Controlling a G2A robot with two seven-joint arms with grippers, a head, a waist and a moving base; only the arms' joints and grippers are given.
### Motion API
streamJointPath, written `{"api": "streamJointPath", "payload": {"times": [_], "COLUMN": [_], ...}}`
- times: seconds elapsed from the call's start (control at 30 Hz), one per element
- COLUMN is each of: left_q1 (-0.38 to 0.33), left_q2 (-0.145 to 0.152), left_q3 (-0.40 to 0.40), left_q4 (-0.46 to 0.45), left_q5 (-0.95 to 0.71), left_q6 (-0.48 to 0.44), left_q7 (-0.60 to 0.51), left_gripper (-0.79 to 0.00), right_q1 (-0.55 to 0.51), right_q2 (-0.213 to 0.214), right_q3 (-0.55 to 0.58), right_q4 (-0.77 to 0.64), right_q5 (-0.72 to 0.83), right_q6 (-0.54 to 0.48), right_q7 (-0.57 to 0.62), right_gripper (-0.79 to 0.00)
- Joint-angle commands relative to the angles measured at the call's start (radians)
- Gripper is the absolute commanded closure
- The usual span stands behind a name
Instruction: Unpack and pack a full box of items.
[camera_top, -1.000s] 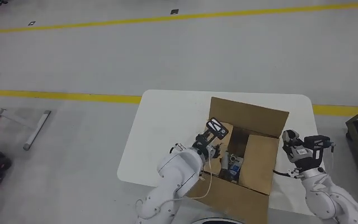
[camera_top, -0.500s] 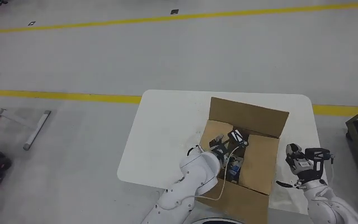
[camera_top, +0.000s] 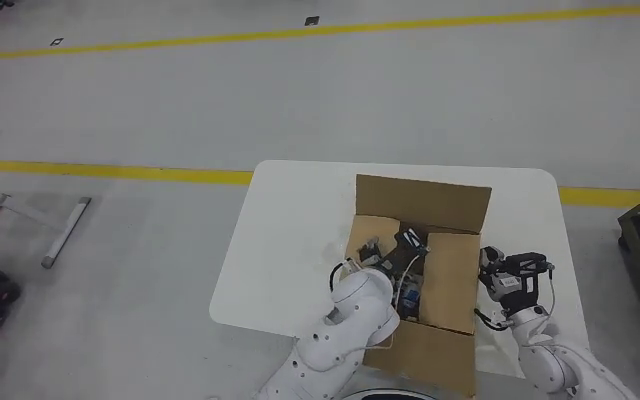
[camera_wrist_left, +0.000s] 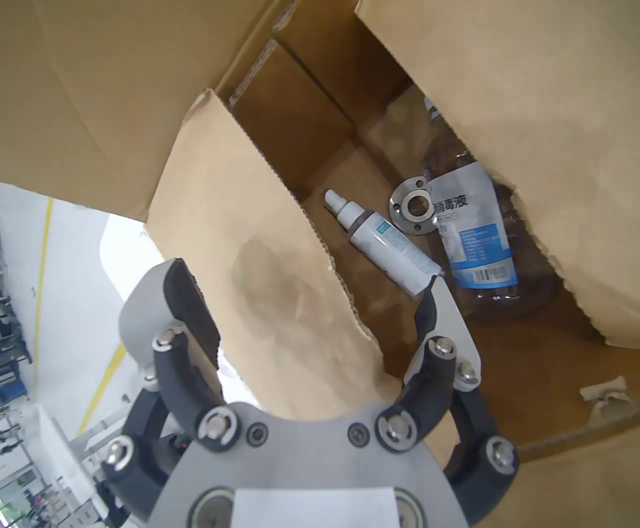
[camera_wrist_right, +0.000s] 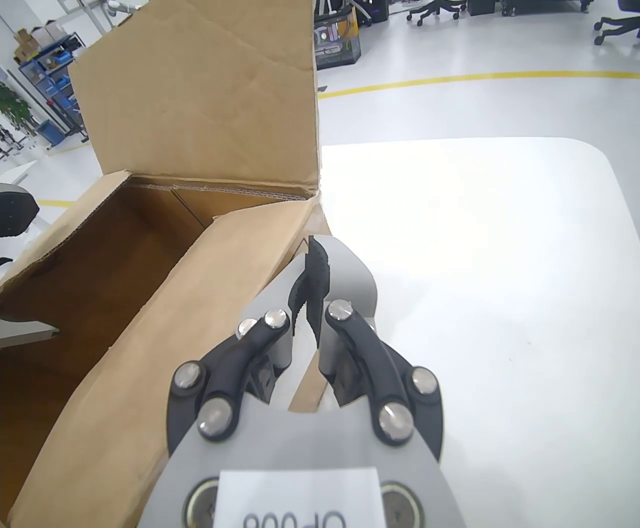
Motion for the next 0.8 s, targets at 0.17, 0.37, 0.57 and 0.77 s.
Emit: {"api": "streamJointPath", "payload": {"times": [0.17,0.37,0.57,0.77], "left_q1": [-0.005,0.005,0.037,0.096], "left_q2": [-0.006,-0.008,-0.004,0.008], "left_q3": [0.008,0.010,-0.040,-0.126], "left_q4": [0.020,-0.005,-0.071,-0.161], "left_q5": [0.087,0.131,0.125,0.069], "left_q6": [0.013,-0.001,-0.006,0.001], "left_q7": [-0.028,0.000,-0.005,0.053], "left_gripper": [-0.585,0.000,0.000,0.000], "right_q1": [-0.007,-0.013,-0.017,-0.018], "right_q2": [-0.005,-0.009,-0.012,-0.017], "right_q3": [0.009,0.019,0.033,0.040], "right_q4": [0.000,0.002,0.001,-0.004], "right_q5": [0.001,0.003,0.011,0.011], "right_q6": [-0.012,-0.020,-0.027,-0.027], "right_q7": [0.004,0.011,0.019,0.029], "right_gripper": [0.000,0.000,0.000,0.000]}}
